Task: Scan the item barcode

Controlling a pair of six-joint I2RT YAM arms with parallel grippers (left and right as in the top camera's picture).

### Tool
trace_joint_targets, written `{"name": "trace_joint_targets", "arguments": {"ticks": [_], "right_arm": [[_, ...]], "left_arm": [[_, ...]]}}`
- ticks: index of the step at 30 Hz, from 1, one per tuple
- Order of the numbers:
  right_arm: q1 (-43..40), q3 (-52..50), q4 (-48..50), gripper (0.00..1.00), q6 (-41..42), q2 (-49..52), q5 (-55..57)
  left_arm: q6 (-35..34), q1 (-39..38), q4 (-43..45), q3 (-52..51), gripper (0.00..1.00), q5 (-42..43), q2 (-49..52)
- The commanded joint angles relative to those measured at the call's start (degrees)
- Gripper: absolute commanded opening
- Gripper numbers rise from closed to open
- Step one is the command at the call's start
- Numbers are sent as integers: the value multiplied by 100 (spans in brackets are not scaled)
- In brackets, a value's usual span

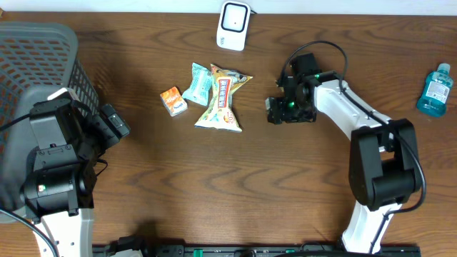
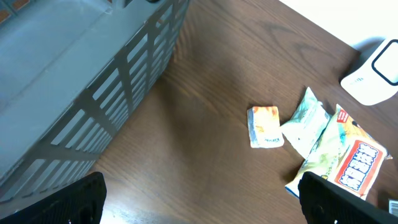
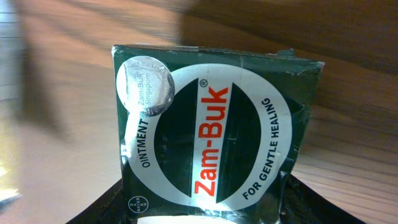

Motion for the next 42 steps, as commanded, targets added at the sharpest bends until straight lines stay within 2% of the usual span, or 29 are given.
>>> {"name": "trace_joint_targets", "arguments": {"ticks": [1,11,17,42], "right_arm": [[-28,149,90,56,-330,-428,-1329],[-111,149,337,52,-1635,-691,-4784],[-114,146,612,53,-1838,-691,-5602],[-114,146,763,53,-1838,-691,-5757]], "left_arm": [[-50,35,-2,31,98,-70,9],[-50,35,-2,31,98,-70,9],[-50,35,-2,31,98,-70,9],[-50,35,-2,31,98,-70,9]]}}
